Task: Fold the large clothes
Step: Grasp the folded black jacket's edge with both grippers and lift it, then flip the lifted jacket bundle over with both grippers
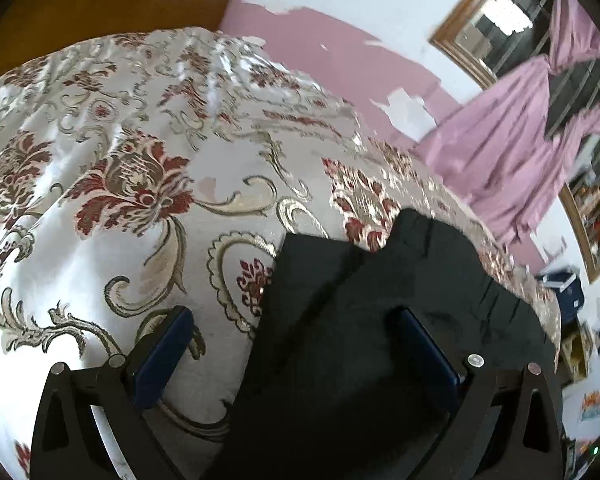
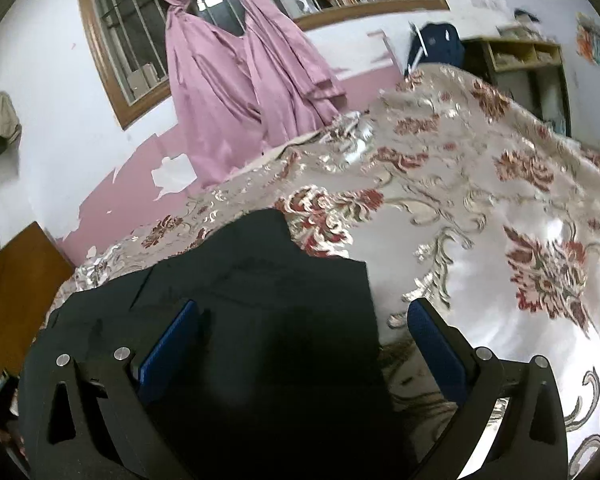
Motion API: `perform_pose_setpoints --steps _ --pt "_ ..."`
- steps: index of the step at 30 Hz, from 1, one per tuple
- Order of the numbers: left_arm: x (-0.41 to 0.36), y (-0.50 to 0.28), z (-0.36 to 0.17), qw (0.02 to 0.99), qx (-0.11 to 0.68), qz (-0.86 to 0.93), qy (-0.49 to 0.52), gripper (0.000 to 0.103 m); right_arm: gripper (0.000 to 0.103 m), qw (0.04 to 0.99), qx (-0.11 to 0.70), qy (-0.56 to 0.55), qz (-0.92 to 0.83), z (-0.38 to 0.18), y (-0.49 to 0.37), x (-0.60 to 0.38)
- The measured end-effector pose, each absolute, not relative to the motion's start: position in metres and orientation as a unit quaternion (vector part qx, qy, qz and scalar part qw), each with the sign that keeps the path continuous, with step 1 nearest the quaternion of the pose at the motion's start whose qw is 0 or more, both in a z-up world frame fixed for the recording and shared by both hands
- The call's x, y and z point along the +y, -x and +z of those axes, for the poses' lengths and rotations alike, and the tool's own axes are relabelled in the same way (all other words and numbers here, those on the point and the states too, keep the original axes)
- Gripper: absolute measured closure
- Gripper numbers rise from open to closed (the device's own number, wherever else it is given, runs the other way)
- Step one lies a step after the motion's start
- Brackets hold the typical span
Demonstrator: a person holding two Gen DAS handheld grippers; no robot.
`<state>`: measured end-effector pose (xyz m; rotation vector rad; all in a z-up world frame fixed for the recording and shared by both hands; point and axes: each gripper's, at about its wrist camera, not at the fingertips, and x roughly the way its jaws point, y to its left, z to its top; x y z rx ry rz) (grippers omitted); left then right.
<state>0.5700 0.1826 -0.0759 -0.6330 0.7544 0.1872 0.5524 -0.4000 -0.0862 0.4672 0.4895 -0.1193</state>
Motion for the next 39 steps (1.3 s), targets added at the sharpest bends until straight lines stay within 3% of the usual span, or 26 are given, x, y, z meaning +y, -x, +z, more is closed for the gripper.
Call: perform_pose_setpoints --steps 16,30,39 --pt "0.183 -0.567 -0.100 0.864 0.378 -0.053 0.328 0.000 0.001 0.905 0.329 -0.257 0.078 -0.122 -0.574 -0.405" --pt "0.181 -0.584 -0.093 0.807 0.496 -0.177 0.266 0.000 0.001 0.865 0.365 -0.315 0.136 -0.143 -0.583 -0.422" --pt "0.162 -0.578 -0.090 0.779 0.528 -0.234 0.244 0.000 0.001 0.823 0.438 -0.260 0.252 -0.144 -0.582 -0.419"
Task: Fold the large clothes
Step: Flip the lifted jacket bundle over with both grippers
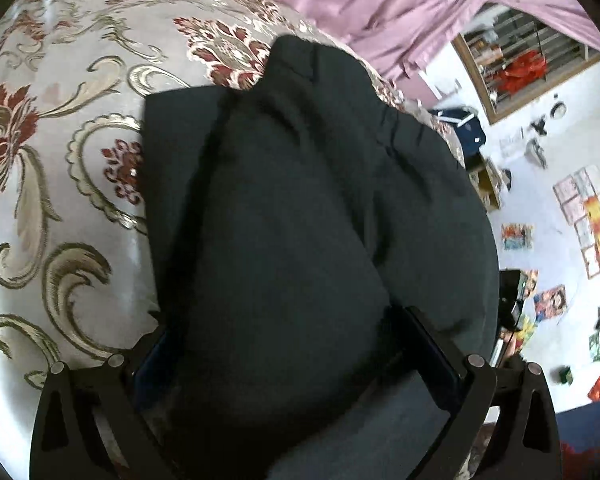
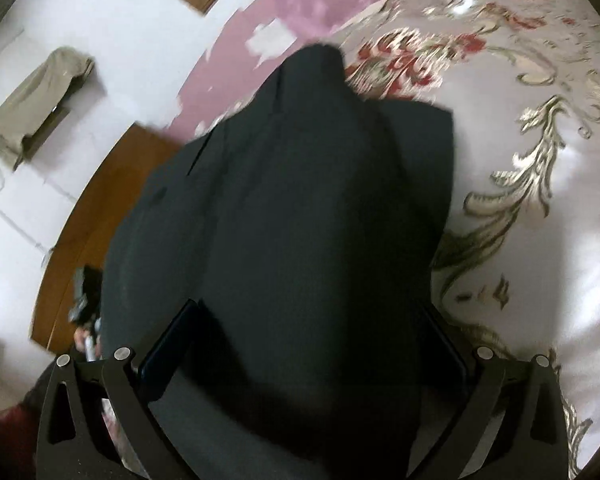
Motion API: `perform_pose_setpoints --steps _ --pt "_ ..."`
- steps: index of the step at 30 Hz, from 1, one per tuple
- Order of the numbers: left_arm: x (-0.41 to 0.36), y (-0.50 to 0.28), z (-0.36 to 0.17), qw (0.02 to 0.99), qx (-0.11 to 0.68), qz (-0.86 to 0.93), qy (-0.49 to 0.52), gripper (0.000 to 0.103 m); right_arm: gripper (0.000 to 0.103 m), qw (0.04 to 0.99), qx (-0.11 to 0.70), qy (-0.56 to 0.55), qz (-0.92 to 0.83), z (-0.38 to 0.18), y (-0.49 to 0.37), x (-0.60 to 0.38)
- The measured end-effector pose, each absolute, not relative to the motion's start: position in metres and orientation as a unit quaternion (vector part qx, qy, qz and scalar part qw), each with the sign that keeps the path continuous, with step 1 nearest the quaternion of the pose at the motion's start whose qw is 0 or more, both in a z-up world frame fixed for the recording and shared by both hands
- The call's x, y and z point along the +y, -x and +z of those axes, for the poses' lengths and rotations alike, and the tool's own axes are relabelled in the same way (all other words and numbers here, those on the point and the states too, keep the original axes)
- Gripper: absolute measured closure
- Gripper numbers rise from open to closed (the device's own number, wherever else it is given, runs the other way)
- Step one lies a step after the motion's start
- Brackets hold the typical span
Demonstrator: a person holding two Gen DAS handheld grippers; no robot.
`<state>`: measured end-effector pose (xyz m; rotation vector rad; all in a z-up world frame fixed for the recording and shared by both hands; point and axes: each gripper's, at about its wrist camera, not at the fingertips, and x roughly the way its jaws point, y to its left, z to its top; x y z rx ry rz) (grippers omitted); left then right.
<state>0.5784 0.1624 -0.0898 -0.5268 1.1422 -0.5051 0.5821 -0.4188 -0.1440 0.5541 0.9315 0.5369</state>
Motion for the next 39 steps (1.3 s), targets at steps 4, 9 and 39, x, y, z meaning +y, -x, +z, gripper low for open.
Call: perform_pose_setpoints --steps 4,9,39 --pt "0.152 -0.579 -0.088 0.770 0.541 -0.229 0.248 0.000 0.001 0.807 0.453 -0.269 0.269 -0.145 -0.582 -0.415" --pt "0.135 -0.574 -0.081 0.777 0.546 -0.210 0.233 0.000 0.001 0.792 0.466 -0.300 0.256 -0.151 -0.580 -0.399" --pt "0.073 -0.499 0.042 0.865 0.422 -0.192 0.195 0.082 0.087 0.895 0.359 -0.188 0.185 0.002 -0.491 -0.411"
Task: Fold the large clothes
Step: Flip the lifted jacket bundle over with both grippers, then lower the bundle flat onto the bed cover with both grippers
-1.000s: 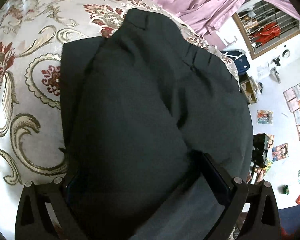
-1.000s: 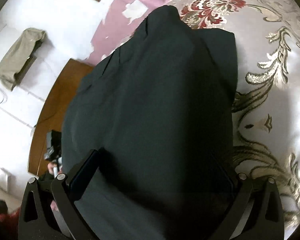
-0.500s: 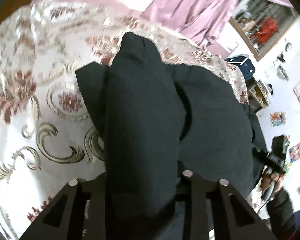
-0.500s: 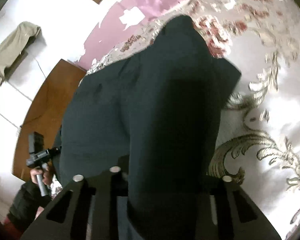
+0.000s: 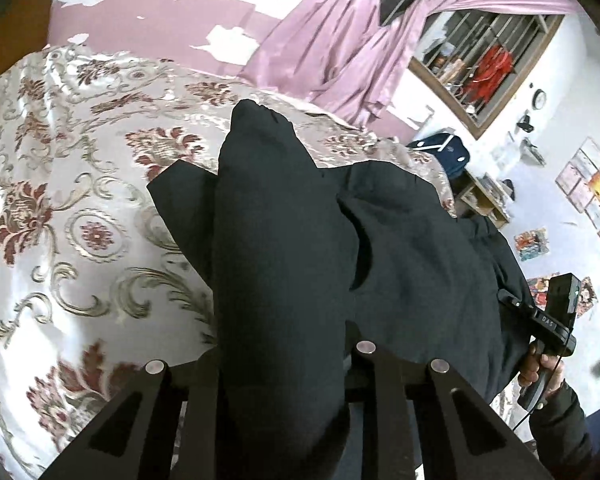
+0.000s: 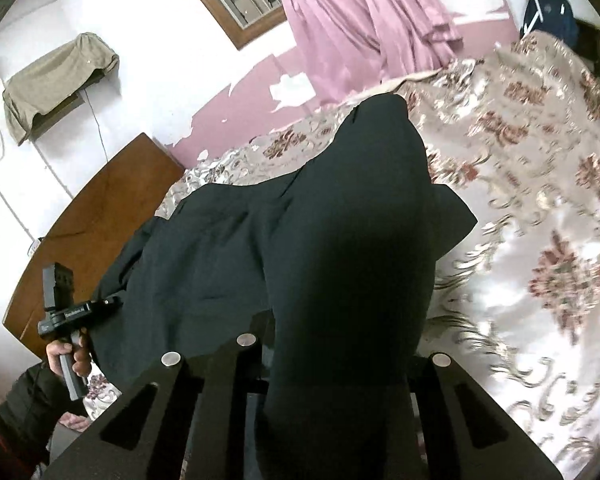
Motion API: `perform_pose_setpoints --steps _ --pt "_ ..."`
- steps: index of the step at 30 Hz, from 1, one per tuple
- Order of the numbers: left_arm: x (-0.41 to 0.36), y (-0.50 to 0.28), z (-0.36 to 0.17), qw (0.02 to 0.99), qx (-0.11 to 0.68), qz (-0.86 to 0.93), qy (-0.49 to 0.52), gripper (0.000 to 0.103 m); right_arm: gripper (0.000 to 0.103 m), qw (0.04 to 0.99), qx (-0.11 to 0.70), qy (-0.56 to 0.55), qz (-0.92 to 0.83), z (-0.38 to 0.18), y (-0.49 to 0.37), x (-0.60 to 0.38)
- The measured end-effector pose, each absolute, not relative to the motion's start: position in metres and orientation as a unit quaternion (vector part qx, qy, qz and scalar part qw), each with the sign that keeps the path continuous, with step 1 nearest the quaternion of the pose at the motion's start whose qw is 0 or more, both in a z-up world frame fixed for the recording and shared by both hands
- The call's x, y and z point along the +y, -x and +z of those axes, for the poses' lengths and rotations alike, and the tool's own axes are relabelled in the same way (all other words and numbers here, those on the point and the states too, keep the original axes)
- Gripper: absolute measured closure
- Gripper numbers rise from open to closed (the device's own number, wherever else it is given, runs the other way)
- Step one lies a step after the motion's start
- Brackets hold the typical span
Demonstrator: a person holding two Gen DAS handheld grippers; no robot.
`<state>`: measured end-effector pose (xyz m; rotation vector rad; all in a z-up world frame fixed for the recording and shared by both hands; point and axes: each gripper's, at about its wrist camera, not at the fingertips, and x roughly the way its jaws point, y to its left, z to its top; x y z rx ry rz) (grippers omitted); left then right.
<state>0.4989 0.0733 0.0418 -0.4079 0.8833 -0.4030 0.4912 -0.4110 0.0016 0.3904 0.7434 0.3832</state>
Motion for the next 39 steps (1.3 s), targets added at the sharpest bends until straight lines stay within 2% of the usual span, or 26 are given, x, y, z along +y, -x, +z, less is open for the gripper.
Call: perform_pose_setpoints --steps 10,21,25,27,29,30,32,34,37,39 --pt "0.010 -0.482 0.036 0.851 0.436 -0.225 0.188 0.082 0.087 0.904 0.356 -0.186 0.146 0.006 -0.453 -0.472" --pt "-0.025 -0.474 0.000 0.849 0.473 -0.186 0.145 0.079 0.085 0.898 0.389 -0.183 0.095 -0.043 -0.450 -0.500" --pt "-0.026 -0.474 -0.002 0.845 0.487 -0.169 0.145 0.073 0.076 0.895 0.409 -0.162 0.067 -0.054 -0.457 -0.497" --pt "-0.028 -0.475 -0.005 0.842 0.500 -0.154 0.133 0.066 0.073 0.893 0.415 -0.163 0.060 -0.055 -0.457 -0.498" --pt "-0.028 -0.475 -0.007 0.836 0.512 -0.142 0.137 0.061 0.066 0.889 0.427 -0.159 0.050 -0.057 -0.460 -0.499" --pt "-0.027 -0.476 -0.008 0.834 0.516 -0.134 0.140 0.054 0.064 0.887 0.432 -0.156 0.044 -0.058 -0.460 -0.499" --pt "-0.025 -0.475 -0.010 0.833 0.524 -0.107 0.139 0.041 0.047 0.888 0.438 -0.142 0.025 -0.058 -0.459 -0.497" --pt "-0.022 -0.474 -0.010 0.834 0.526 -0.088 0.144 0.039 0.033 0.890 0.440 -0.122 0.007 -0.056 -0.457 -0.495" --pt "-0.019 -0.468 -0.008 0.838 0.522 -0.065 0.142 0.034 0.027 0.893 0.438 -0.103 -0.010 -0.052 -0.453 -0.496" --pt "-0.018 -0.462 -0.003 0.847 0.512 -0.049 0.136 0.029 0.018 0.896 0.434 -0.092 -0.024 -0.048 -0.449 -0.495"
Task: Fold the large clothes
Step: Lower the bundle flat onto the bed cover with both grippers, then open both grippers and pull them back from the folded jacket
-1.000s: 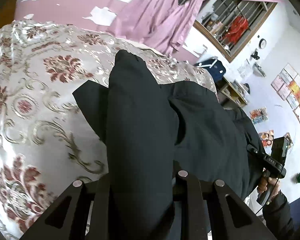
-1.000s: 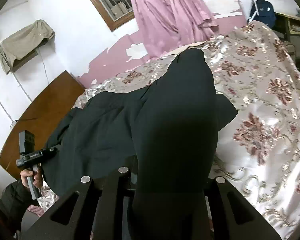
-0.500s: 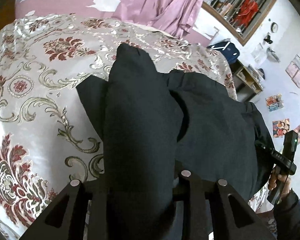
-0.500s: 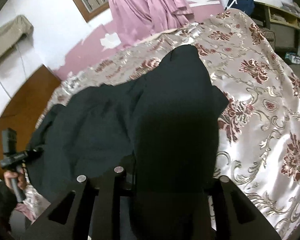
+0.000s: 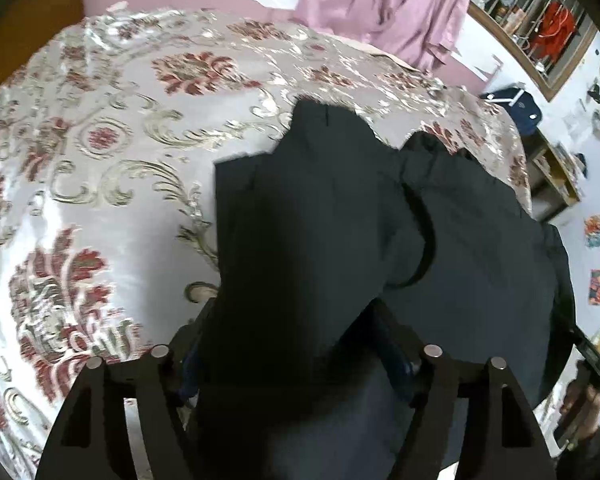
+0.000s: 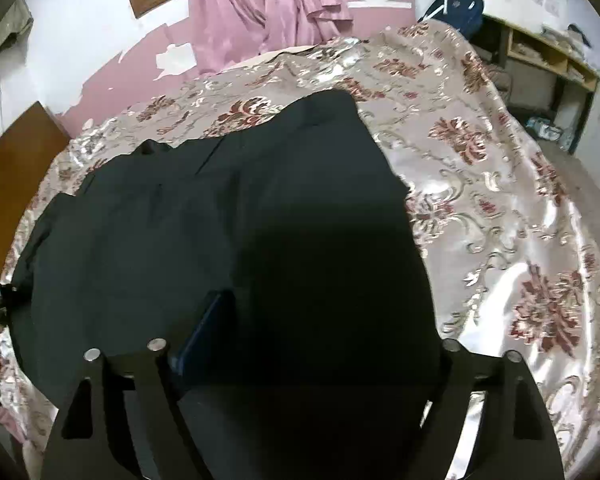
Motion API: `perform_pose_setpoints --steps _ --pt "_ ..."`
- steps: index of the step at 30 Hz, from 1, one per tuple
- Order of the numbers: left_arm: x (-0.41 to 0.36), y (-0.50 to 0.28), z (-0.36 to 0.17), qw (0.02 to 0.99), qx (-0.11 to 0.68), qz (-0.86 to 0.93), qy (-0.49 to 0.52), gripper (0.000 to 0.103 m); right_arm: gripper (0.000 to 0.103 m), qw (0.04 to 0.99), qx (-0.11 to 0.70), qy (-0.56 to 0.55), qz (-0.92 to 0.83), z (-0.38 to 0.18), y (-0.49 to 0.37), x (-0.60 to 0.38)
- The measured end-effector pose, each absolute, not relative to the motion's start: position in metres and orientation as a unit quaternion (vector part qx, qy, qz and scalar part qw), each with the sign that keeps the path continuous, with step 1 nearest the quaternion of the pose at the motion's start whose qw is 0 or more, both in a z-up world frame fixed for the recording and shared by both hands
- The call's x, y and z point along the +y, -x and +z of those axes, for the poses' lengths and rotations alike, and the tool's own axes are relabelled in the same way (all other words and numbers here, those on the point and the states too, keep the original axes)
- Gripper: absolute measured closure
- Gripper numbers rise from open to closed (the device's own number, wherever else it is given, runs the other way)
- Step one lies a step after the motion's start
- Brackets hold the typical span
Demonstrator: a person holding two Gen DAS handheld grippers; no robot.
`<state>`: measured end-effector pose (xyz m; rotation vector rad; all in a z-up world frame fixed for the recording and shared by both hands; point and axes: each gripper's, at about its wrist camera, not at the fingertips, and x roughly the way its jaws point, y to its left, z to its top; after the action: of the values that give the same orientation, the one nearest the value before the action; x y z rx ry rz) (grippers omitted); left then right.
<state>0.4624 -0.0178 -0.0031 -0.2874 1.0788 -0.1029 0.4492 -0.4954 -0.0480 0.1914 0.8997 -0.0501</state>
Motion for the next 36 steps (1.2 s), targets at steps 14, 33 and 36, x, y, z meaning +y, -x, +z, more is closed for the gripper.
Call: perform_pose_setpoints --steps 14,33,36 --pt "-0.042 -0.407 0.051 0.910 0.397 -0.046 0.106 0.011 0.002 0.942 0.327 -0.051 -0.052 -0.005 -0.396 -0.483" --pt "-0.080 -0.312 0.089 0.947 0.307 -0.086 0.052 0.001 0.002 0.972 0.230 -0.034 -0.014 0.028 -0.302 -0.437" --pt "-0.082 -0.297 0.093 0.952 0.290 -0.087 0.052 0.001 0.002 0.975 0.217 -0.035 -0.011 0.034 -0.285 -0.433"
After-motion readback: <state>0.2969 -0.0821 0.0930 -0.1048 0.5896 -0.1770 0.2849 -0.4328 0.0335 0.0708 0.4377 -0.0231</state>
